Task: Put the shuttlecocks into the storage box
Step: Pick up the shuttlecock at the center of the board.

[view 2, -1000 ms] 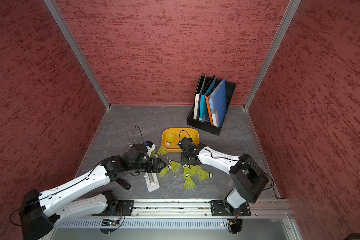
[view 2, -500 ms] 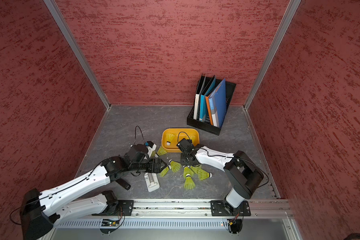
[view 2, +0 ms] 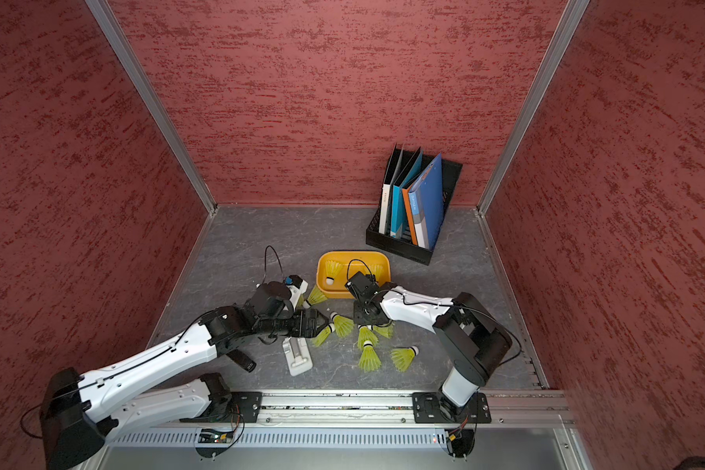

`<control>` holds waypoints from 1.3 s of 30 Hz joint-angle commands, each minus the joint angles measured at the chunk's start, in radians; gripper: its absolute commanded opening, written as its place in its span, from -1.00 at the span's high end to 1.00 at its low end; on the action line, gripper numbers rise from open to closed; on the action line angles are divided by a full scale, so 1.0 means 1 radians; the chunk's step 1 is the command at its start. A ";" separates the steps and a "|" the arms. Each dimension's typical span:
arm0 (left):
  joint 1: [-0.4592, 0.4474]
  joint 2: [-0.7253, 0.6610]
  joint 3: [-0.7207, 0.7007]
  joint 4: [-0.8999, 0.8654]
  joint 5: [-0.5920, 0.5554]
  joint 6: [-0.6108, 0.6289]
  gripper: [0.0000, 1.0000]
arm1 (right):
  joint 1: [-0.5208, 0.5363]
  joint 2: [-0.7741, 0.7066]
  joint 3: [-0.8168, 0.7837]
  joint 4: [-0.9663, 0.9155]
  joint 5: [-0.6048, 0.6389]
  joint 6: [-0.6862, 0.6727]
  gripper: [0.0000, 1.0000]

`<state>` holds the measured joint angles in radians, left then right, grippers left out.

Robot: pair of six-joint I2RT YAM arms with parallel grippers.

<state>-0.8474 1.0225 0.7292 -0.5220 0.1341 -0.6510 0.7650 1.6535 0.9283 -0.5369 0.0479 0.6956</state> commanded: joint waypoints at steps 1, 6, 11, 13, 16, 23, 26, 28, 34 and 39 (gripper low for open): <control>-0.003 -0.002 -0.013 0.015 0.007 -0.001 -0.99 | 0.007 0.012 0.001 0.018 0.002 0.016 0.33; -0.005 -0.002 -0.012 0.015 0.006 0.000 -0.99 | 0.008 0.009 0.000 0.018 -0.002 0.021 0.41; -0.008 -0.003 -0.011 0.015 0.005 0.000 -0.99 | 0.008 -0.008 -0.002 0.010 -0.007 0.030 0.50; -0.010 -0.002 -0.010 0.017 0.004 -0.001 -0.99 | 0.008 -0.019 -0.003 0.006 -0.010 0.033 0.52; -0.014 -0.001 -0.014 0.023 0.004 -0.001 -0.99 | 0.008 -0.041 -0.005 -0.004 -0.016 0.035 0.55; -0.025 0.009 -0.014 0.038 -0.008 -0.007 -0.99 | 0.014 -0.100 -0.023 -0.033 -0.047 0.055 0.59; -0.033 0.016 -0.013 0.047 -0.011 -0.009 -0.99 | 0.016 -0.120 -0.031 -0.044 -0.065 0.063 0.60; -0.035 0.022 -0.011 0.052 -0.013 -0.010 -0.99 | 0.015 -0.137 -0.038 -0.054 -0.078 0.072 0.61; -0.045 0.039 -0.004 0.068 -0.016 -0.013 -0.99 | 0.015 -0.176 -0.044 -0.082 -0.127 0.081 0.61; -0.053 0.047 0.004 0.074 -0.025 -0.015 -0.99 | 0.018 -0.244 -0.050 -0.121 -0.150 0.090 0.62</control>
<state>-0.8921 1.0653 0.7238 -0.4706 0.1257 -0.6613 0.7731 1.4666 0.8848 -0.6178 -0.0731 0.7704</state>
